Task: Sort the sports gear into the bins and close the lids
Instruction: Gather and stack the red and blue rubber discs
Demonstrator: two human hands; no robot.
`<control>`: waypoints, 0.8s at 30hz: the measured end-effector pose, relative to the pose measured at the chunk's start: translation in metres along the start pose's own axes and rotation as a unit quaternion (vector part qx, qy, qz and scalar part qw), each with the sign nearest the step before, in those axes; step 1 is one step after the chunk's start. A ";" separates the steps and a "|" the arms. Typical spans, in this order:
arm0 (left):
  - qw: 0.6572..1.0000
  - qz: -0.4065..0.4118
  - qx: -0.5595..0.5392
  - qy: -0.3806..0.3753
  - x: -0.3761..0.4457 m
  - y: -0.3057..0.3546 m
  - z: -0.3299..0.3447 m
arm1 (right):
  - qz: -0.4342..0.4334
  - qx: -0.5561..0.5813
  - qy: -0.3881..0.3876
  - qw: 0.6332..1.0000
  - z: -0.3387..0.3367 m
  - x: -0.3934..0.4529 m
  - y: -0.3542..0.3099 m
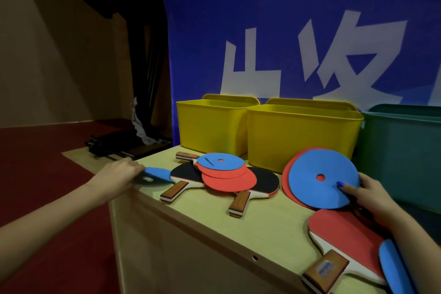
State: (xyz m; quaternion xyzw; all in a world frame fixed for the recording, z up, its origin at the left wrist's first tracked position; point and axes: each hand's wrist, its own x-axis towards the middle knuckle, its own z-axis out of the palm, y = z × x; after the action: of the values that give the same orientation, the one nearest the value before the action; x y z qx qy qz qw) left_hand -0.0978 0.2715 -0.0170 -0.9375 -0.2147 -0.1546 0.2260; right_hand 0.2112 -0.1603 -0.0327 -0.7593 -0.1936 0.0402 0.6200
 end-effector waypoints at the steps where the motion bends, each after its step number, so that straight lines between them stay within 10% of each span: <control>1: 0.999 0.017 -0.004 0.051 0.005 0.002 -0.005 | -0.002 0.004 -0.001 1.000 0.000 0.000 0.000; 7: 0.966 0.093 0.062 0.232 0.055 0.015 -0.041 | 0.000 0.007 0.000 1.000 -0.002 0.006 0.007; 14: 0.918 0.010 -0.226 0.325 0.092 0.077 -0.098 | -0.001 0.023 -0.010 1.000 -0.003 0.009 0.009; 18: 0.817 0.006 -0.473 0.331 0.111 0.146 -0.111 | -0.024 0.022 -0.021 0.999 0.001 0.010 0.012; 24: 0.586 -0.099 -0.790 0.148 0.137 0.278 -0.085 | -0.024 0.045 0.011 0.999 0.003 0.011 0.011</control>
State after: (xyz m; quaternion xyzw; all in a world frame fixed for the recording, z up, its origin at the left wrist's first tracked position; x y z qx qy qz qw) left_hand 0.1349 0.0514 0.0084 -0.6841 -0.0632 -0.4215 -0.5919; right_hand 0.2233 -0.1552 -0.0417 -0.7262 -0.2029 0.0257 0.6564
